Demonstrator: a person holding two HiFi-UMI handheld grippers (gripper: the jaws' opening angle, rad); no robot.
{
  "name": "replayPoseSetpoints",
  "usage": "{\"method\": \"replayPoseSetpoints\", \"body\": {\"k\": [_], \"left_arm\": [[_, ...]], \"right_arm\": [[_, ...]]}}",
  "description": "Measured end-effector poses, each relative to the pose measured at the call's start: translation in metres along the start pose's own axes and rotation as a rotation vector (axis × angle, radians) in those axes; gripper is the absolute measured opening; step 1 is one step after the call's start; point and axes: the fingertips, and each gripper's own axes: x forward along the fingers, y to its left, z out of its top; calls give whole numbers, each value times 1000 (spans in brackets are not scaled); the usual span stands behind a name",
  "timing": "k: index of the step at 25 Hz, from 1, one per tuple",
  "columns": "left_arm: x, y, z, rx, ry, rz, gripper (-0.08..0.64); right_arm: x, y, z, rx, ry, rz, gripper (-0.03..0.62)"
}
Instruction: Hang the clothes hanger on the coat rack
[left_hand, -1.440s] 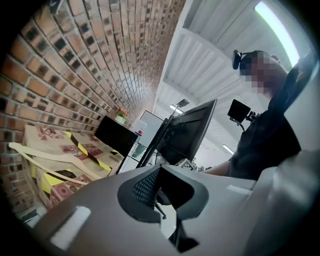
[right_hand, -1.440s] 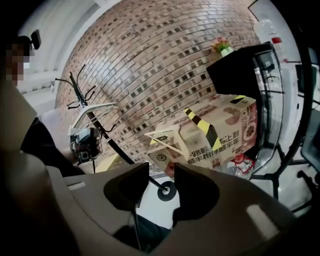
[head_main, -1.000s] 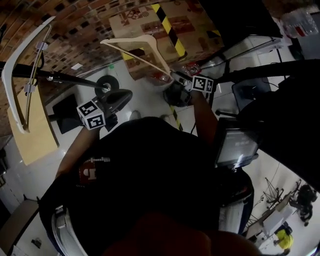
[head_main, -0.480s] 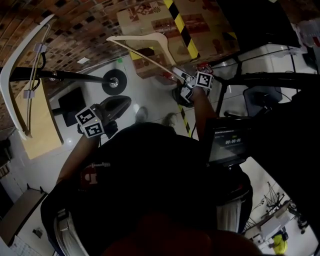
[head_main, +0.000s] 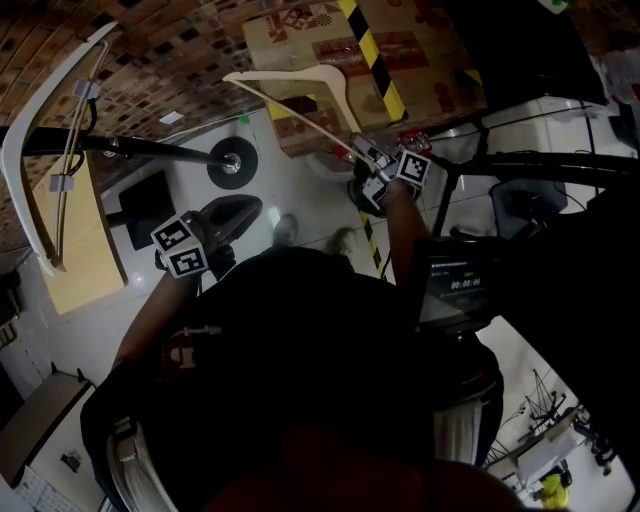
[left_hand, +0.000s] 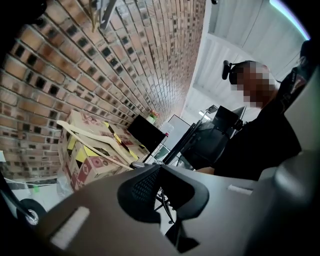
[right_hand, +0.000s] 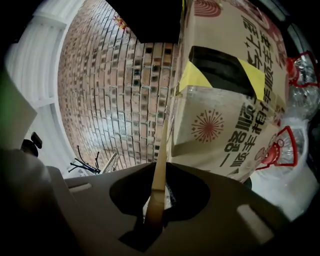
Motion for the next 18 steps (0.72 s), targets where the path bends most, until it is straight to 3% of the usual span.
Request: {"method": "replayPoseSetpoints", "body": {"k": [9, 18], "left_arm": [[4, -20, 8, 17, -28, -33, -3], [20, -65, 34, 90, -145, -50, -5]], "right_arm": [[-32, 65, -11, -12, -44, 49, 64], [-60, 191, 8, -200, -75, 108, 64]]}}
